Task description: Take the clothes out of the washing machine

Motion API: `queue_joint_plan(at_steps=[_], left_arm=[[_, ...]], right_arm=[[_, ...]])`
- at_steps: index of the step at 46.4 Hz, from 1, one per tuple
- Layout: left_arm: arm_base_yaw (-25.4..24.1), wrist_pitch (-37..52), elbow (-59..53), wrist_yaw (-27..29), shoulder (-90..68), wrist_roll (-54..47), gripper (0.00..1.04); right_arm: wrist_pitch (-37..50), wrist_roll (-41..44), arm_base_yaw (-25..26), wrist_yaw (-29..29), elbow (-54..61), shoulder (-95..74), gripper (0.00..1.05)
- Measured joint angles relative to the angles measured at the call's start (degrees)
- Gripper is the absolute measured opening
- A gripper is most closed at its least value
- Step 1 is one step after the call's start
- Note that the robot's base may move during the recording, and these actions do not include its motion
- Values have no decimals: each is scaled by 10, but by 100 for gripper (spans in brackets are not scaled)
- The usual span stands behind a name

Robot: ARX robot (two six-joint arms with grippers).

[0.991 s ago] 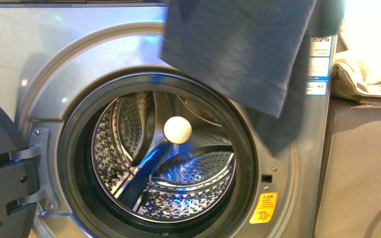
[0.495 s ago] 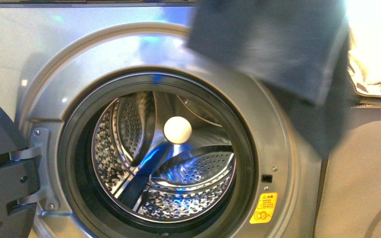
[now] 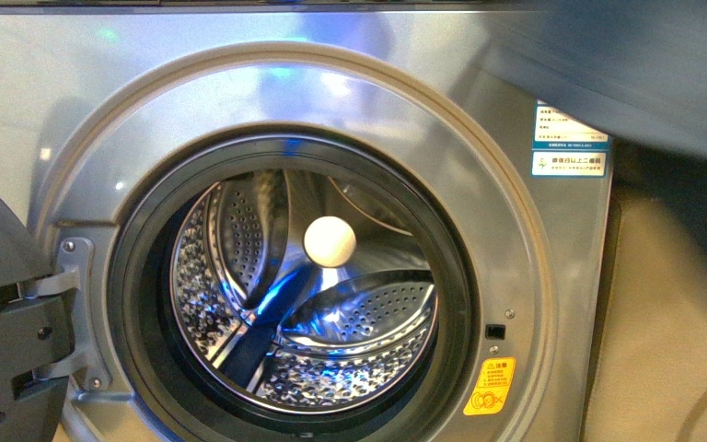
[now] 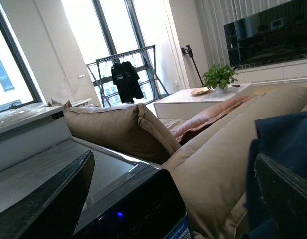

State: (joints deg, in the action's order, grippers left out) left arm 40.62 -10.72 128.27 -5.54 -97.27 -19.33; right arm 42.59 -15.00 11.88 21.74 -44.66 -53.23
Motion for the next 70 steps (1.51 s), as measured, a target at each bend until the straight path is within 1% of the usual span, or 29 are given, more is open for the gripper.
queue_joint_plan(at_steps=[1, 2, 4, 6, 9, 11, 15, 19, 23, 28, 33, 36, 37, 41, 44, 46, 54, 55, 61, 65, 70], left_arm=[[0, 0, 0, 0, 0, 0, 98], [0, 0, 0, 0, 0, 0, 98], [0, 0, 0, 0, 0, 0, 98], [0, 0, 0, 0, 0, 0, 98], [0, 0, 0, 0, 0, 0, 98], [0, 0, 0, 0, 0, 0, 98], [0, 0, 0, 0, 0, 0, 98], [0, 0, 0, 0, 0, 0, 98], [0, 0, 0, 0, 0, 0, 98], [0, 0, 1, 0, 0, 0, 98], [0, 0, 1, 0, 0, 0, 98], [0, 0, 1, 0, 0, 0, 98], [0, 0, 1, 0, 0, 0, 98], [0, 0, 1, 0, 0, 0, 98], [0, 0, 1, 0, 0, 0, 98], [0, 0, 1, 0, 0, 0, 98], [0, 0, 1, 0, 0, 0, 98], [0, 0, 1, 0, 0, 0, 98], [0, 0, 1, 0, 0, 0, 98], [0, 0, 1, 0, 0, 0, 98], [0, 0, 1, 0, 0, 0, 98]], right_arm=[[-5, -8, 33, 18, 10, 11, 13], [-7, -15, 54, 30, 16, 17, 13], [-10, -24, 122, 67, 32, 27, 13], [-13, -28, 174, 92, 44, 26, 13], [-17, -28, 226, 116, 57, 12, 13], [-27, -23, 254, 128, 62, -4, 13], [-28, -16, 289, 131, 71, -46, 13], [-26, -2, 306, 123, 74, -97, 13], [-24, 16, 311, 109, 75, -162, 13], [-26, 45, 300, 87, 84, -213, 13], [-78, 64, 277, 65, 96, -251, 13], [-103, 63, 266, 56, 104, -268, 23], [-106, 61, 265, 56, 105, -270, 25], [-111, 14, 256, 56, 125, -278, 44], [-110, -28, 254, 58, 143, -264, 60], [-110, -50, 252, 58, 151, -251, 69], [-134, -115, 244, 81, 165, -184, 97], [-136, -124, 243, 83, 167, -175, 99], [-130, -162, 226, 87, 174, -101, 97], [-103, -166, 200, 63, 169, -33, 97], [-79, -138, 158, 18, 159, 21, 97]])
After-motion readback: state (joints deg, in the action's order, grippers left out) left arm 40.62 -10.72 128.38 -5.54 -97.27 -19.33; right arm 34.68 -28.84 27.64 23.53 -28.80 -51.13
